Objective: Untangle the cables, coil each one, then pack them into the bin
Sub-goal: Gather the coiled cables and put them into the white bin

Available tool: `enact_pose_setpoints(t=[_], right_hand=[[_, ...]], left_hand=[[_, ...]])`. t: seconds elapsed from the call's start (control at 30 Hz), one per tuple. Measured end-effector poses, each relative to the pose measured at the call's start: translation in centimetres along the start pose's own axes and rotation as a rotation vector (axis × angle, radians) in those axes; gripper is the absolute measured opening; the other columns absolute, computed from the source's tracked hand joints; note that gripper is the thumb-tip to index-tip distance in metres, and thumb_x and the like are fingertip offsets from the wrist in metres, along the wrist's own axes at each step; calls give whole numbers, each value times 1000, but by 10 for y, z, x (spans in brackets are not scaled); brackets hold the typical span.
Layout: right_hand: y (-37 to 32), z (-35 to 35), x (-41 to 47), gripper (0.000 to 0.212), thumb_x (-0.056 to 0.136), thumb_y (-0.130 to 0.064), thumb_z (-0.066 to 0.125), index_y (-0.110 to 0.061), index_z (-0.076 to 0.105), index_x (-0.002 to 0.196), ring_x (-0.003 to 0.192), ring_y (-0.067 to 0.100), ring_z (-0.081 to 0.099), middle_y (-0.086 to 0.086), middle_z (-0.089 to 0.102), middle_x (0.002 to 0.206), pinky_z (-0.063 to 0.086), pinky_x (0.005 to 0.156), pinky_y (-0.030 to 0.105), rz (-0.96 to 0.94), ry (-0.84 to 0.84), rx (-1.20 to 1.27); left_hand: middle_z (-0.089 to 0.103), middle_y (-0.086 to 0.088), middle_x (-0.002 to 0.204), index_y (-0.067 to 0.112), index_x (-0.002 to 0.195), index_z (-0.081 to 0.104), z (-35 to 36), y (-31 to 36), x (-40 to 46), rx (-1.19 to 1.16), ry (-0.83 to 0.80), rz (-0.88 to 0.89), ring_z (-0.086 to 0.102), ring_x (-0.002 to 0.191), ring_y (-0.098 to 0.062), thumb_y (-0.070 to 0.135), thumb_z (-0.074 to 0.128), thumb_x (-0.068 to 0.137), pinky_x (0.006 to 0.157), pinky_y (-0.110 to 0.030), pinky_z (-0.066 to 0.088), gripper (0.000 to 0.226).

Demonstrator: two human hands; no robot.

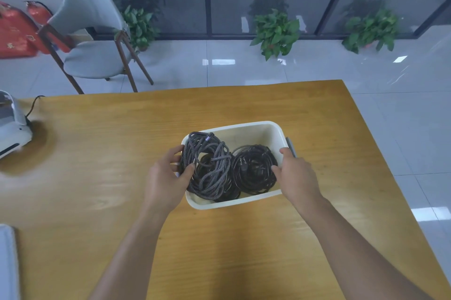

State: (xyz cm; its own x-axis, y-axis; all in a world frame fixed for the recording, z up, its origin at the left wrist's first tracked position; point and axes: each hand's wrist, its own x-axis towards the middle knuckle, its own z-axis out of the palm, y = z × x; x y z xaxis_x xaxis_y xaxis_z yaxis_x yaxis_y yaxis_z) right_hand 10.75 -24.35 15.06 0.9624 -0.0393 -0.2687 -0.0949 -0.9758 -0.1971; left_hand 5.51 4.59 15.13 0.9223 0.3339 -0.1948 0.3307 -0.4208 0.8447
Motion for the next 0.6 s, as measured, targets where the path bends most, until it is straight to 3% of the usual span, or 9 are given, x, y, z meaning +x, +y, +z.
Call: enact_pose_setpoints(t=[0.07,0.13,0.2,0.27,0.37,0.53,0.6], right_hand=[[-1,-6,-7,38,106,-34,56,-21,54,142,86,21,72,-5,78,96,57,75,37,-122,93,64],[-12,-6,-16,38,103,-40,61,-30,61,140,89,6,73,-14,76,108,58,80,32,-215,76,396],[-29,-3,-20,50,97,-49,68,-43,55,144,98,0,72,-15,70,121,61,84,32,-195,-135,789],[-43,2,-21,58,94,-49,72,-45,50,147,103,5,73,-10,70,126,65,82,38,-130,-294,997],[-55,5,-20,57,94,-38,75,-38,52,146,102,9,74,-4,74,119,66,79,40,-102,-330,1091],[-64,8,-13,54,95,-26,75,-30,57,146,95,13,77,-2,79,106,65,75,38,-49,-329,1156],[-67,9,-8,53,96,-22,73,-27,57,147,94,14,77,-3,80,104,65,76,38,-25,-339,1160]], left_hand=[[71,13,104,35,133,62,1,1,0,18,4,8,69,88,-8,24,79,90,74,-47,61,48],[70,15,100,31,134,62,3,2,-2,30,4,15,67,85,-1,22,78,91,75,-35,58,47],[69,17,98,30,135,62,6,4,-4,24,-4,9,66,84,1,21,78,91,75,-29,55,47],[70,16,100,30,136,61,9,7,-6,14,-16,0,68,88,-4,23,78,91,78,-33,57,49],[71,16,102,32,136,61,12,9,-7,17,-23,-3,69,87,-6,25,78,90,79,-37,59,49],[70,19,96,31,137,60,17,12,-9,156,-14,71,66,86,0,31,71,95,70,-23,53,44],[68,15,97,29,141,59,18,14,-9,260,-10,135,65,87,-7,37,66,98,74,-30,55,44]])
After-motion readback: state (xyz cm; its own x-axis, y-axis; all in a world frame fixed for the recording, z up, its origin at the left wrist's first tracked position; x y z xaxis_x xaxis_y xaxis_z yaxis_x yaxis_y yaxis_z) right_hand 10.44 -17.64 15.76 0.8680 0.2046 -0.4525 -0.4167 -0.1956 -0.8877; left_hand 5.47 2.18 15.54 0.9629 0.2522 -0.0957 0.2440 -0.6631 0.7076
